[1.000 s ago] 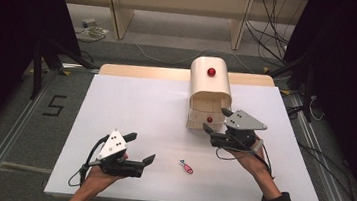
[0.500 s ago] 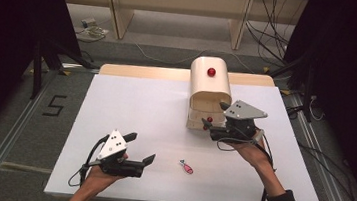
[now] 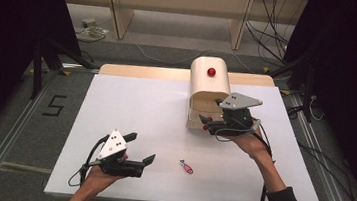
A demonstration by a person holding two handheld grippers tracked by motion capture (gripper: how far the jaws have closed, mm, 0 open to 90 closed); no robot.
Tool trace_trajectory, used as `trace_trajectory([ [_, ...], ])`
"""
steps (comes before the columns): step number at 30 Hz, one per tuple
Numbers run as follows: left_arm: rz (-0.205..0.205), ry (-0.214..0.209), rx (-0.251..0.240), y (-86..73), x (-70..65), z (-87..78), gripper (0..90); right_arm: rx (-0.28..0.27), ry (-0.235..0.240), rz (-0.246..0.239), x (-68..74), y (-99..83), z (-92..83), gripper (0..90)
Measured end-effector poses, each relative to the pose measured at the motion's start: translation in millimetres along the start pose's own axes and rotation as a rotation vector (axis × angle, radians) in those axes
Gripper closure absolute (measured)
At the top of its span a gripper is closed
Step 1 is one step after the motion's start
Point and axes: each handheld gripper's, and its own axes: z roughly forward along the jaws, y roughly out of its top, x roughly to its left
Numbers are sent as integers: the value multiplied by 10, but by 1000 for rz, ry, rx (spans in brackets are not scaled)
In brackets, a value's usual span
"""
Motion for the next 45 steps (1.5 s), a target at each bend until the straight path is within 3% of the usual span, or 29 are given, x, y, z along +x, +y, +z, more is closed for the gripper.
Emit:
trace_trajectory([
  [11, 2, -2, 2, 0, 0, -1, 103, 59, 40, -28, -12, 66, 107, 292],
  [20, 0, -2, 0, -1, 1, 2, 103, 107, 72, -36, -67, 81, 201, 362],
  [38, -3, -5, -2, -1, 4, 3, 103, 148, 116, -29, -150, 60, 317, 653],
  [45, -2, -5, -2, -1, 3, 3, 105, 160, 128, -43, -145, 62, 330, 709],
])
